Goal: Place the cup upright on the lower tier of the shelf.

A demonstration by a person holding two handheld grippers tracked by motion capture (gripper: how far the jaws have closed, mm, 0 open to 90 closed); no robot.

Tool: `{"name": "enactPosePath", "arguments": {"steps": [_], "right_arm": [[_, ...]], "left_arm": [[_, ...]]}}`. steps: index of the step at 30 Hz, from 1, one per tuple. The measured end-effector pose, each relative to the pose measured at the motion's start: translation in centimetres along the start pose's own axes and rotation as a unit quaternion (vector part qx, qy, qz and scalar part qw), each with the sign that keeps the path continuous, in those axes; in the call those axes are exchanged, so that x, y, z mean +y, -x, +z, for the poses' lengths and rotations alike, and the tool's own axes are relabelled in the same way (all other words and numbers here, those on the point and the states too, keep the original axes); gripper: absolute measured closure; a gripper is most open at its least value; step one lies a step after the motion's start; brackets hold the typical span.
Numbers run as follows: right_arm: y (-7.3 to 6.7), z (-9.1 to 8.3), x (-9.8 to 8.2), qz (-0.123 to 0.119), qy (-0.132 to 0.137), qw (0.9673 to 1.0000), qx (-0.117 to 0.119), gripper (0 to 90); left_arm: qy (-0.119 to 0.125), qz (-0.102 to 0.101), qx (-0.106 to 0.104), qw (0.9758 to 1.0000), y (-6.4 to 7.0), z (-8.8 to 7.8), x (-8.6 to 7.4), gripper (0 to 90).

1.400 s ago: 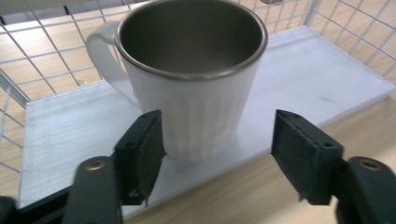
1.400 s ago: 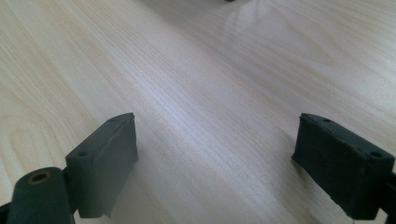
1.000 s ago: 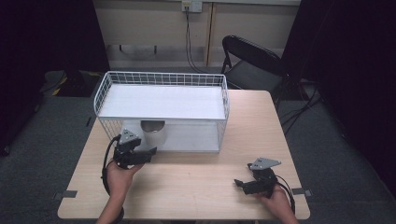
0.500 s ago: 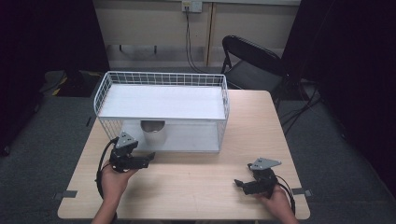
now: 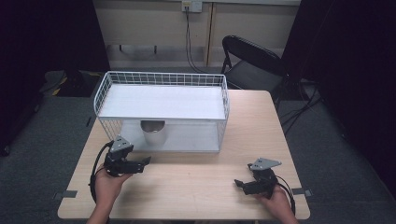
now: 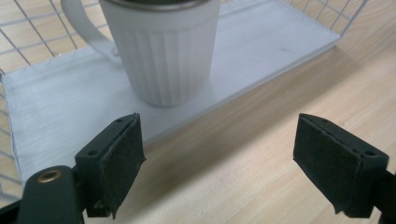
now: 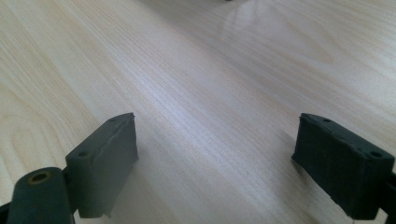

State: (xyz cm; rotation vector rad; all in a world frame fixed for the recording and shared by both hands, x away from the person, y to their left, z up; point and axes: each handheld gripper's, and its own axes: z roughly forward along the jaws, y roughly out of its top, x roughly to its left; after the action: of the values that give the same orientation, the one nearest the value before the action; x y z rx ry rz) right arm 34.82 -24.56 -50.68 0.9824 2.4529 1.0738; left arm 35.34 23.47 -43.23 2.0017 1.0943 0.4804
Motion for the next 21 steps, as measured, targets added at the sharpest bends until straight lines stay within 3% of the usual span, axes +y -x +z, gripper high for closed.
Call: {"name": "enactPosePath", "arguments": {"steps": [21], "right_arm": [[0.0,0.0,0.0,0.0,0.001,1.0,-0.001,12.4]], "left_arm": [[-0.001,-0.002,-0.007,1.0,-1.6,-0.8,-3.6,14.9]]}}
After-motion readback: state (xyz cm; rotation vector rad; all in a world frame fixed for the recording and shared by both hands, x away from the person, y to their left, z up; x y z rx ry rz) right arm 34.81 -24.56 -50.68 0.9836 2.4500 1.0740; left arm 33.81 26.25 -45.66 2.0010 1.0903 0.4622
